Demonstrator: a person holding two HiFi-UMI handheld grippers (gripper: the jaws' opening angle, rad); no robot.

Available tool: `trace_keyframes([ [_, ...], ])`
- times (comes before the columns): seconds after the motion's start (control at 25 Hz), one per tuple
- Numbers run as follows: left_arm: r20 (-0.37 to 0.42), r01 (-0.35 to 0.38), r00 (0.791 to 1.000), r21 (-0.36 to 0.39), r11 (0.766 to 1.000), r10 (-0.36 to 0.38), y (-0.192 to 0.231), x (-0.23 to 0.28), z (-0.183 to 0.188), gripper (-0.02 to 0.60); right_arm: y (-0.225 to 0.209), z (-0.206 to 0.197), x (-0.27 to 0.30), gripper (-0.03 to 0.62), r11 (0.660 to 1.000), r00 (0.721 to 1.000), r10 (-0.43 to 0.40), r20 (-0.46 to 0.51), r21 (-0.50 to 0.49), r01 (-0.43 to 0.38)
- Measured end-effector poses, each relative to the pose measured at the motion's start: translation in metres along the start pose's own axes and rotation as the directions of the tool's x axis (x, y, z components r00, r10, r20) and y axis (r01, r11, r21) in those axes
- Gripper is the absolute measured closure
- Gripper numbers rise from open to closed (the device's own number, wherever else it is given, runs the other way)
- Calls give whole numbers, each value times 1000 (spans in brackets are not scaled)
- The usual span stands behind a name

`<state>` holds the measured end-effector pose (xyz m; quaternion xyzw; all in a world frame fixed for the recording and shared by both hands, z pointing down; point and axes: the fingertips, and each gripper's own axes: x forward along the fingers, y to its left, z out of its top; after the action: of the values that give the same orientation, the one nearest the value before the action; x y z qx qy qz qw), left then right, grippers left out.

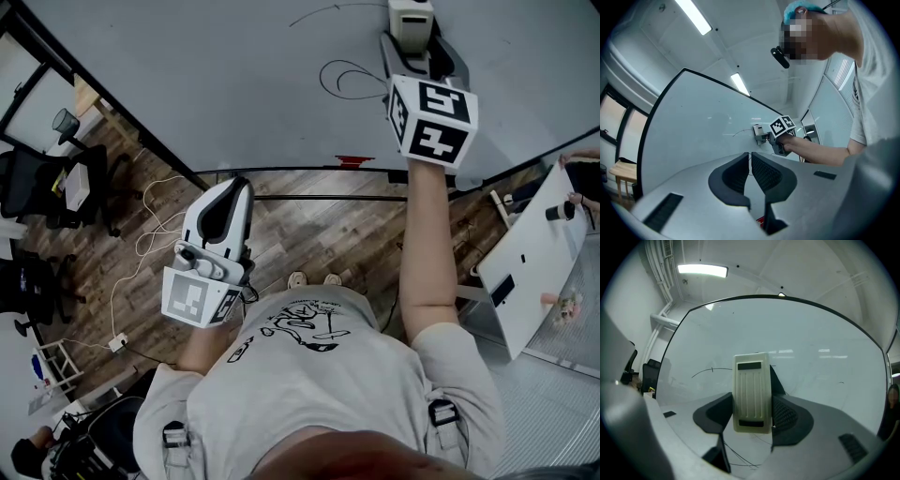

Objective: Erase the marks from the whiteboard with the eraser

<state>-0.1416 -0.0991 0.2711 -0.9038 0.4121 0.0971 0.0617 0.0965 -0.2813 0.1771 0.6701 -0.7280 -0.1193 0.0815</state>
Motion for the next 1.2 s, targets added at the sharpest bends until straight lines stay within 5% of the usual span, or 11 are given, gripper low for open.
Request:
trace_keyframes([
  [0.48, 9, -36, 999, 1, 999, 36, 12, -18, 3, 548, 56, 11, 6, 338, 996, 998, 68, -12, -58, -69],
  [1.2, 17, -113, 993, 6, 994, 113, 26, -48, 9, 548, 111, 14, 13, 338, 958, 998, 34, -48, -284, -46],
])
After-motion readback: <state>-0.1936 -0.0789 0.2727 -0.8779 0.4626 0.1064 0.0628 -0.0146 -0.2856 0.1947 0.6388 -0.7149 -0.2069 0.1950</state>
